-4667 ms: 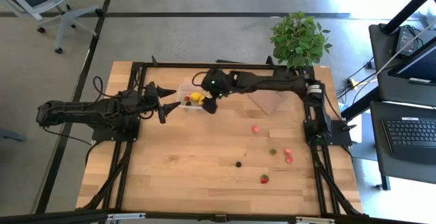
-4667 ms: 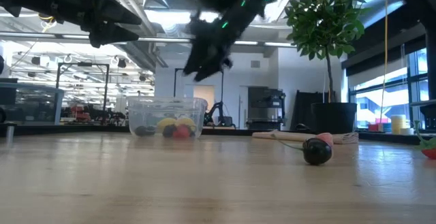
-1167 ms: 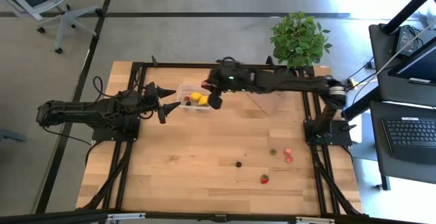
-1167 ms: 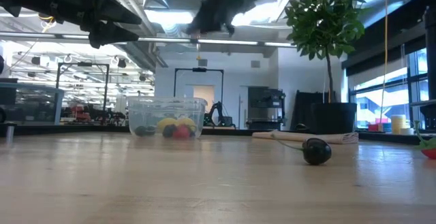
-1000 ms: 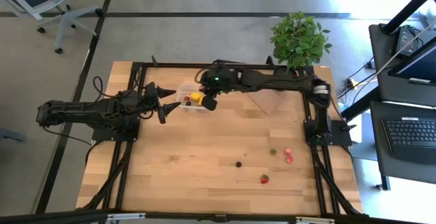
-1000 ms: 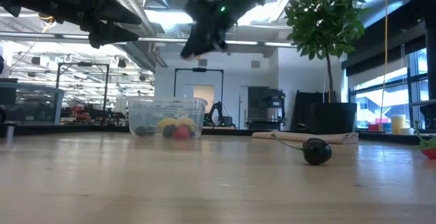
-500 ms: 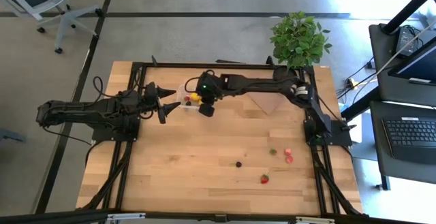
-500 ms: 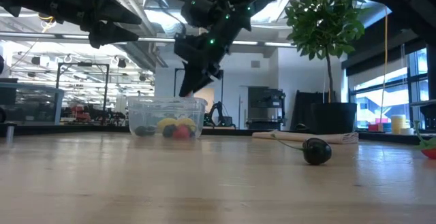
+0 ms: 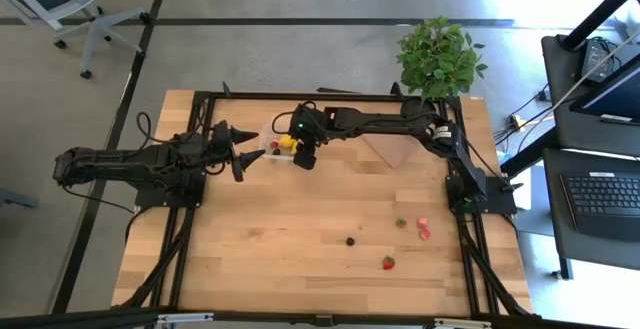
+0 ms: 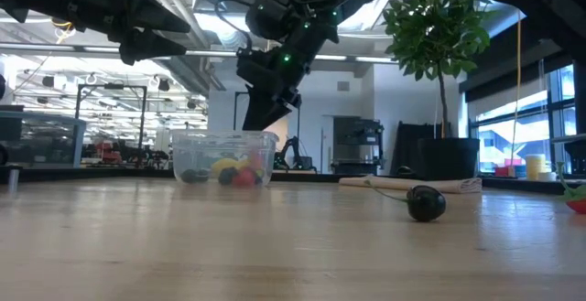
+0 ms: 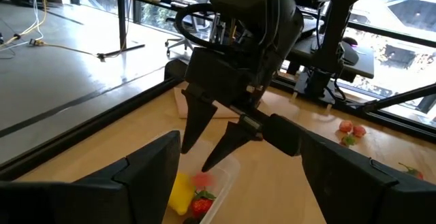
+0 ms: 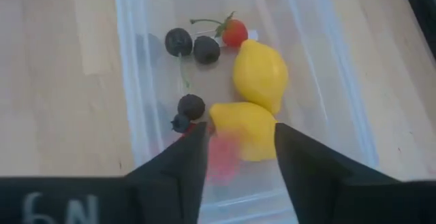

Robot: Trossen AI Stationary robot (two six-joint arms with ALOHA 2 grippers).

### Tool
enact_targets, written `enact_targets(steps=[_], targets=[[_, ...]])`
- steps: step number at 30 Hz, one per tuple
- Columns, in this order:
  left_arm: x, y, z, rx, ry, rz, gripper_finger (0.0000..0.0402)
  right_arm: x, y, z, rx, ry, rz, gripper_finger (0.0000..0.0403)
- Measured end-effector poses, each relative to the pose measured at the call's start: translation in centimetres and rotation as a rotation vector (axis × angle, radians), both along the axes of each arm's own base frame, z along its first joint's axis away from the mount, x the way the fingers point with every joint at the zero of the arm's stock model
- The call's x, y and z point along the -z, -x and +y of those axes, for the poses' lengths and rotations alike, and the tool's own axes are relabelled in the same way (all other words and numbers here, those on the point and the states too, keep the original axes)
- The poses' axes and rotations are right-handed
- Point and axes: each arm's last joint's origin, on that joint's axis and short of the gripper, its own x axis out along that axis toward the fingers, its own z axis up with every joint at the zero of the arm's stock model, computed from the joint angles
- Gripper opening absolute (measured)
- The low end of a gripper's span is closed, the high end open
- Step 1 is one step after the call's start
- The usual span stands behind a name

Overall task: Pick and placing Produce into tupperware
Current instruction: Put the pink peach into the transparent bin, then put the black cherry into the transparent bin

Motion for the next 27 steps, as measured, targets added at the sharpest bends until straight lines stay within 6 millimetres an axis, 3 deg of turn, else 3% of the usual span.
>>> enact_targets(steps=[7,12,19,21,27], targets=[[0.0,0.0,0.0,0.0,0.0,0.0,0.0291,-0.3,0.2,0.1,-0.005,-0.004,0.014,0.0229],[0.0,0.0,0.0,0.0,0.0,0.0,0.0291,-4.0,1.3,0.8,-0.075,-0.005,0.045,0.024],[0.0,0.0,0.0,0.0,0.0,0.0,0.0291,-10.9,4.8,5.1,-0.316,-0.093,-0.025,0.0241],[0.0,0.0,0.0,0.0,0.0,0.0,0.0291,-12.0,6.0,6.4,-0.377,-0.097,-0.014,0.0241],[0.0,0.0,0.0,0.0,0.0,0.0,0.0291,-11.3,8.5,11.1,-0.498,-0.118,0.041,0.0241]])
